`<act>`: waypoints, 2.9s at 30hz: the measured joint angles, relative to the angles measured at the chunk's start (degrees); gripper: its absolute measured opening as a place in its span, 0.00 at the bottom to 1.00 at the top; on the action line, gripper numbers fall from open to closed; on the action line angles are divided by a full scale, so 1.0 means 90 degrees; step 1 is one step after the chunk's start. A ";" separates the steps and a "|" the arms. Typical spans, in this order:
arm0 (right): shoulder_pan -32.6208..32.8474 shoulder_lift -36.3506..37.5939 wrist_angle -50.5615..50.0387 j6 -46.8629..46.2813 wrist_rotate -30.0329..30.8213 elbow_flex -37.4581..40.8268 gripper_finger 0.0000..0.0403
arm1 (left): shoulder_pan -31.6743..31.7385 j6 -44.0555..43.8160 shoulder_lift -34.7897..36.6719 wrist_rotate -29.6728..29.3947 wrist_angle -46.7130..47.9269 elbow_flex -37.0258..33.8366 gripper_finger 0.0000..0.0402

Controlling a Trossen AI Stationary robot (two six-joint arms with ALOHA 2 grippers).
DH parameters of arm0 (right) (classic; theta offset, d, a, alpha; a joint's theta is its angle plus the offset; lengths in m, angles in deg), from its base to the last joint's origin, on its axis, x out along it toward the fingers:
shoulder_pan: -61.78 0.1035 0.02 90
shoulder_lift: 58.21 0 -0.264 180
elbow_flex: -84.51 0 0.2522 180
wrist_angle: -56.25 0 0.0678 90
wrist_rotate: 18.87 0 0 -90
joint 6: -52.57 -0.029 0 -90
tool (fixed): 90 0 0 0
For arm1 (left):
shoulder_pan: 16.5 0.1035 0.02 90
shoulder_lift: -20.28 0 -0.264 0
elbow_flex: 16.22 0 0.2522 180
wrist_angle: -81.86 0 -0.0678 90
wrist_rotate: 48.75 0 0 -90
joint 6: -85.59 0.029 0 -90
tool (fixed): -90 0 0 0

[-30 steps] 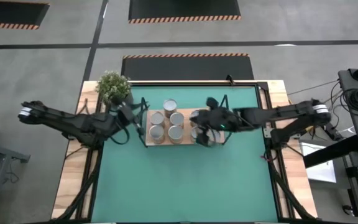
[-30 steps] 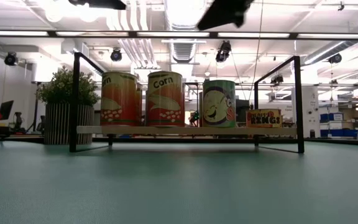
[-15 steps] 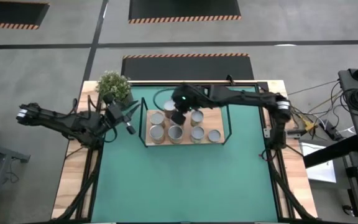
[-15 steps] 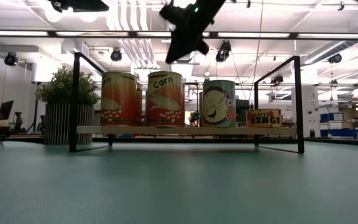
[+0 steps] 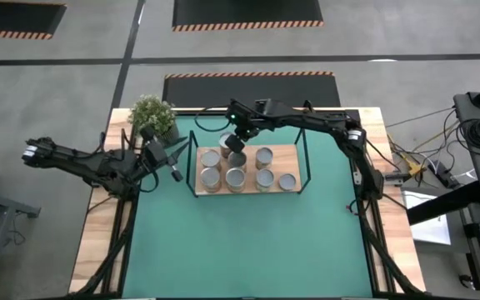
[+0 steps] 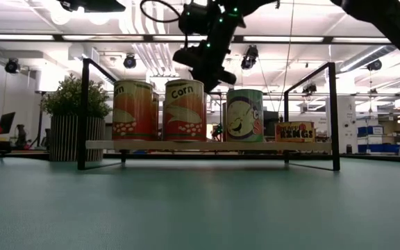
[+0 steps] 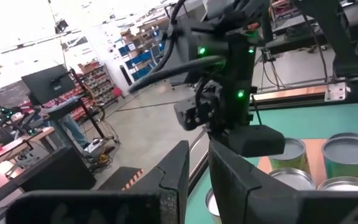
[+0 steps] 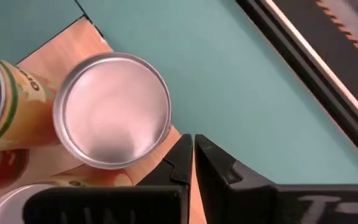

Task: Pick and place cans onto a shelf
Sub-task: Put the canned peas on the shelf

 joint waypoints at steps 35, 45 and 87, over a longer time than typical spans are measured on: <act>0.0283 -0.0330 0.0597 0.0088 -0.0152 -0.0012 0.02 | 0.0000 0.0053 0.0005 -0.0002 -0.0003 0.0007 0.11; 0.0360 -0.0175 0.0348 0.0083 -0.0138 -0.0014 0.02 | 0.0000 0.0110 0.0000 -0.0002 -0.0003 0.0010 0.11; 0.0601 -0.0270 0.3757 0.1106 -0.0117 0.1207 0.02 | 0.0001 0.0115 -0.0012 -0.0002 -0.0008 0.0010 0.11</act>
